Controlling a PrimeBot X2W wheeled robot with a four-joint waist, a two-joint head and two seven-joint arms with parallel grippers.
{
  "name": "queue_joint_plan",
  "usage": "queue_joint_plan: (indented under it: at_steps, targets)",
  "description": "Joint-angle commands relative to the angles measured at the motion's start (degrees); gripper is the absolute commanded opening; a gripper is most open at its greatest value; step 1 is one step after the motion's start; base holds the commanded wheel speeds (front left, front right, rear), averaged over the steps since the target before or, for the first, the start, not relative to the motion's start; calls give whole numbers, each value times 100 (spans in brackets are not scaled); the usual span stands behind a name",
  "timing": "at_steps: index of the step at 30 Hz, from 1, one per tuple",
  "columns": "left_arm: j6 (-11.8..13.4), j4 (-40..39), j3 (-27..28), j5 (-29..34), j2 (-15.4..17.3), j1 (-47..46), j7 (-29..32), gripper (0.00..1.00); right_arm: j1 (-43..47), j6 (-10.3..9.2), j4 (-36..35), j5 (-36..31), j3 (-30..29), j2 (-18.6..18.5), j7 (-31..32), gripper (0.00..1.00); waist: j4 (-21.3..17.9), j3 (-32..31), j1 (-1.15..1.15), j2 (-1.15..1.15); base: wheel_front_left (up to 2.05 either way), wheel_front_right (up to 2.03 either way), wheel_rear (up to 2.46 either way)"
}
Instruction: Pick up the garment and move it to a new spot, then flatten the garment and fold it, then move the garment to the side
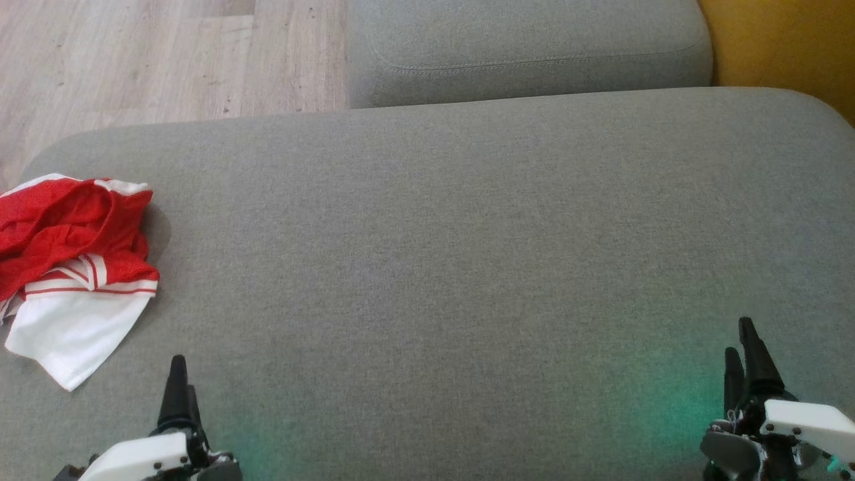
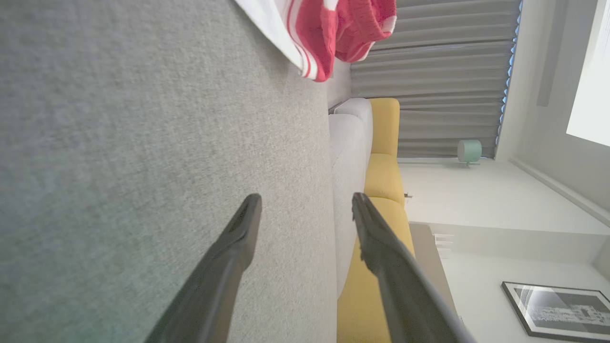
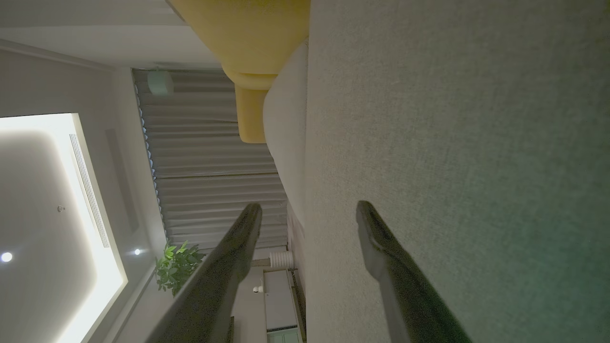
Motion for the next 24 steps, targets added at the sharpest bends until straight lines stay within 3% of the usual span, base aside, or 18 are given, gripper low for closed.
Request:
queue_joint_plan:
  at_steps: [1, 24]
  targets:
    - [19, -244, -9, 135, 35, -164, -61, 100, -200, 6, -259, -147, 15, -25, -77, 100, 2, -3, 0, 0, 0, 0, 0]
    - [211, -807, -338, 2038, 43, -57, -431, 100, -66, 9, -794, -1955, 336, -35, -448, 100, 35, -47, 0, 0, 0, 0, 0]
